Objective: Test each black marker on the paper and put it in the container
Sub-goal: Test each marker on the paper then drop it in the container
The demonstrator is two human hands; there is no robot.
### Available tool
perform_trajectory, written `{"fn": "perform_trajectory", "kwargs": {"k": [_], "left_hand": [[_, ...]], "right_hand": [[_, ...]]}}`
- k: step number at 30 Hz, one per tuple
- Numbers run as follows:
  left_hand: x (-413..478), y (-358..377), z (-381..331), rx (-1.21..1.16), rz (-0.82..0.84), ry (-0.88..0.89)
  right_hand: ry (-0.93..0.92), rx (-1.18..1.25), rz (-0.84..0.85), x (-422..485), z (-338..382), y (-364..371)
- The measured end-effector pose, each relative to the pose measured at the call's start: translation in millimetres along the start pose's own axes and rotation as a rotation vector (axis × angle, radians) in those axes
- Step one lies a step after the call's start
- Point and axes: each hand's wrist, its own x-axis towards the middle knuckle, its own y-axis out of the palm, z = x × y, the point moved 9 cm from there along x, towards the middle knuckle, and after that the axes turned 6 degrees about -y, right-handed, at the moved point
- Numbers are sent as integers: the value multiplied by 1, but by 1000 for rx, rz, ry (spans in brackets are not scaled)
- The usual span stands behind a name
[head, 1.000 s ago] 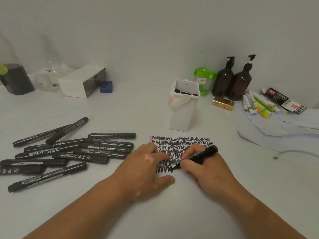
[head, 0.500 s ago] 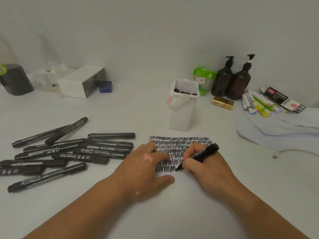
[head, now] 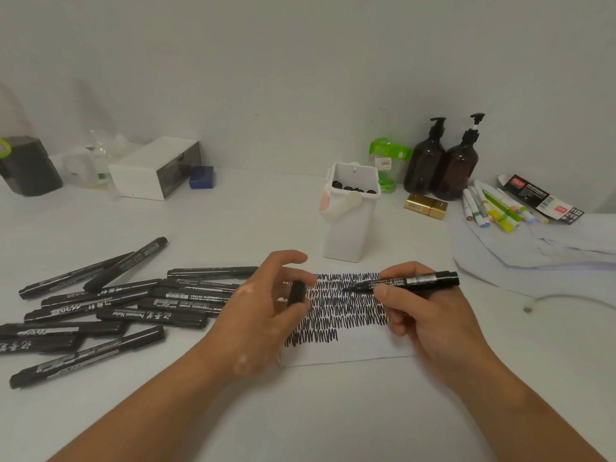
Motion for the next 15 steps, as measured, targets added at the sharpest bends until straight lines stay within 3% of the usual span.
{"fn": "perform_trajectory", "kwargs": {"k": [5,15], "left_hand": [[5,-8,12,-94,-55,-97],[3,0,3,-39,3,-22]], "right_hand": [[57,284,7,0,0,4],[-25,173,63,-5,9,13]]}}
